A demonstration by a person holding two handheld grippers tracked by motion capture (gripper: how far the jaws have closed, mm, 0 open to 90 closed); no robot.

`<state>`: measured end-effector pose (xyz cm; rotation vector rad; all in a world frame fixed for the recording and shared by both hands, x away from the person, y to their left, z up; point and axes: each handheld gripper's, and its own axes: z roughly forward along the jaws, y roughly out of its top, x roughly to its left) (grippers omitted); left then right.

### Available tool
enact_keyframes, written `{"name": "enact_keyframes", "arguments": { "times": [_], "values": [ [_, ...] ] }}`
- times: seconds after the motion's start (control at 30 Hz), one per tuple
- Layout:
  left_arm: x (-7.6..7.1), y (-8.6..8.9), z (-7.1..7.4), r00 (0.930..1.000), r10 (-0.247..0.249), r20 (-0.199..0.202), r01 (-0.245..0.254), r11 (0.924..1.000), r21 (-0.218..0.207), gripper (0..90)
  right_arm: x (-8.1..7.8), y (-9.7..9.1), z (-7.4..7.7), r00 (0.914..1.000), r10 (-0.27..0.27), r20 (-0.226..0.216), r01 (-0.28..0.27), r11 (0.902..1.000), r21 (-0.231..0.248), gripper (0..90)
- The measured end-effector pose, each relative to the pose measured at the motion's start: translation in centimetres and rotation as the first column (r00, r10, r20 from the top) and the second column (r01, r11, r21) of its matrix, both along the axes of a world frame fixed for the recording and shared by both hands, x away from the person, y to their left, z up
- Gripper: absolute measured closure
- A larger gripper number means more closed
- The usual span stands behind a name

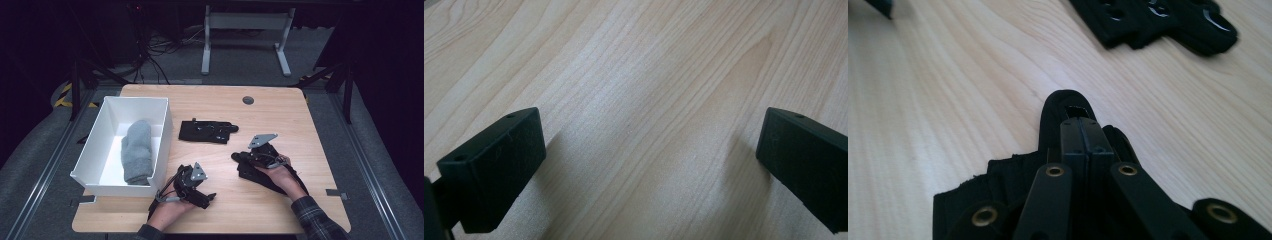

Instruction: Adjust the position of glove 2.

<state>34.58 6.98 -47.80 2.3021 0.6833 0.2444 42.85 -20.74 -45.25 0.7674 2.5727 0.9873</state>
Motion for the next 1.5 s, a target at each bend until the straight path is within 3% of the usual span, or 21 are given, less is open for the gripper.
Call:
{"name": "enact_keyframes", "arguments": {
  "times": [0.17,0.3,0.47,0.6,0.73,0.8,0.97,1.17,1.33,1.5],
  "values": [
    [0.0,0.0,0.0,1.0000,0.000,0.001,0.000,1.0000,0.000,0.0,0.8,-2.0,0.0,0.9970,-0.077,0.009,0.077,0.9970,-0.003,90.0],
    [0.0,0.0,0.0,1.0000,0.000,0.000,0.000,1.0000,-0.001,0.0,1.6,-4.3,0.2,0.9896,-0.144,0.009,0.144,0.9896,-0.004,90.0],
    [0.0,0.0,0.0,1.0000,0.000,0.000,0.000,1.0000,-0.001,0.0,2.2,-6.7,0.3,0.9791,-0.203,0.017,0.203,0.9792,-0.008,90.0],
    [0.0,0.0,0.0,1.0000,0.001,0.000,-0.001,1.0000,-0.001,0.0,2.4,-9.4,0.4,0.9628,-0.269,0.021,0.269,0.9630,-0.003,90.0],
    [0.0,0.0,0.0,1.0000,0.000,0.000,0.000,1.0000,-0.001,0.0,1.6,-10.5,0.7,0.9681,-0.250,0.020,0.249,0.9682,0.019,90.0],
    [0.0,0.0,0.0,1.0000,0.001,0.000,-0.001,1.0000,0.000,0.0,0.2,-11.0,1.3,0.9783,-0.207,0.017,0.206,0.9781,0.028,90.0],
    [0.0,0.0,0.0,1.0000,0.002,-0.001,-0.002,1.0000,-0.002,0.0,-1.3,-11.2,1.5,0.9842,-0.176,0.015,0.176,0.9843,0.008,90.0],
    [0.0,0.0,0.0,1.0000,0.002,-0.001,-0.002,1.0000,0.000,0.1,-2.7,-11.6,1.1,0.9883,-0.152,-0.014,0.151,0.9883,-0.019,90.0],
    [0.0,0.0,0.0,1.0000,0.002,-0.002,-0.002,1.0000,0.000,0.1,-3.1,-11.7,0.5,0.9873,-0.155,-0.034,0.154,0.9873,-0.038,90.0],
    [0.0,0.0,0.0,1.0000,0.002,-0.001,-0.002,1.0000,0.000,0.1,-3.6,-11.6,0.4,0.9852,-0.159,-0.063,0.159,0.9872,-0.008,90.0]
  ]
}}
